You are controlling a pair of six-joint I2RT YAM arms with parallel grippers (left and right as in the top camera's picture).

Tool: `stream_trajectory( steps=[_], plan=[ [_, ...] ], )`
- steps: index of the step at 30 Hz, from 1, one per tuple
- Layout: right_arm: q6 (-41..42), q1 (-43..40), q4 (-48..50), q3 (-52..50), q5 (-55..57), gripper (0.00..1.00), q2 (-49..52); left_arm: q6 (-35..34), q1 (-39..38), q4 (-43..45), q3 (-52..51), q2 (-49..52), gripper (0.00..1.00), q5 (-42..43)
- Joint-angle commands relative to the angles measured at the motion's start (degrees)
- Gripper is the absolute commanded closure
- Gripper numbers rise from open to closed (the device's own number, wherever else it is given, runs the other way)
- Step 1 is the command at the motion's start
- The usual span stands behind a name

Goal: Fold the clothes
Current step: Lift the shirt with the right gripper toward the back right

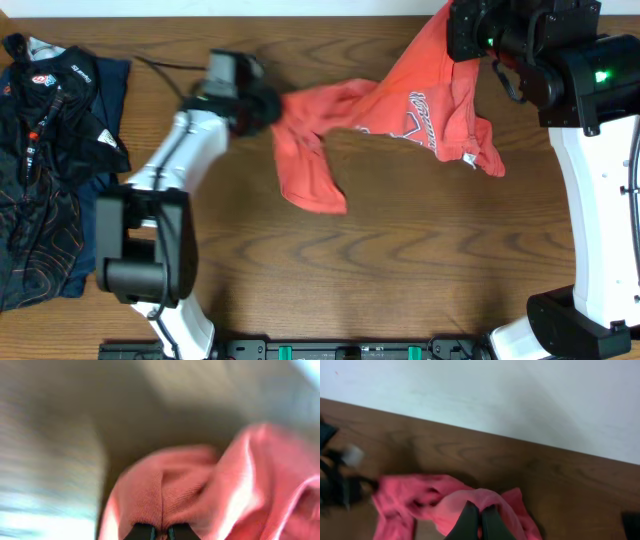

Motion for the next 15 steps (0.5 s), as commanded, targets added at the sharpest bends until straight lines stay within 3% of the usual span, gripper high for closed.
stream_trajectory(
  steps=[1,3,4,6,8,9,10,12,13,15],
  plan=[
    [-1.36,-0.66,-0.81,1.55,-0.22,0.99,-0.26,-1.36,5.84,-0.46,4.98,0.17,0.94,-3.43],
    [-1.99,-0.66,-1.03,1.55,-0.24,0.99,-0.26,-1.38,8.57,-1.57,7.04,0.17,0.86,-3.34],
    [-2.01,-0.66,-1.03,1.55,-0.24,0.99,-0.26,-1.33,10.16,-3.21,8.5,0.17,0.71,-2.71],
    [-2.01,-0.81,-0.96,1.55,-0.24,0.99,-0.26,-0.72,11.69,-6.12,10.1,0.17,0.68,0.39],
    [-1.99,-0.87,-0.96,1.55,-0.24,0.99,-0.26,0.74,12.63,-9.46,11.1,0.17,0.5,4.72],
    [-1.99,-0.87,-0.98,1.55,-0.24,0.99,-0.26,0.94,12.74,-10.99,11.21,0.17,0.48,6.19],
    [-1.99,-0.87,-0.96,1.55,-0.24,0.99,-0.26,1.62,12.72,-12.41,11.21,0.17,0.51,7.48],
    [-2.05,-0.87,-0.98,1.55,-0.24,0.99,-0.26,2.47,12.28,-16.44,11.19,0.17,0.73,8.52],
    [-2.21,-0.87,-1.03,1.55,-0.26,0.99,-0.26,3.34,11.72,-18.36,11.19,0.17,0.78,8.55],
    [-2.21,-0.87,-1.2,1.55,-0.24,0.99,-0.26,5.27,9.88,-22.6,11.19,0.17,0.76,8.5]
  ],
)
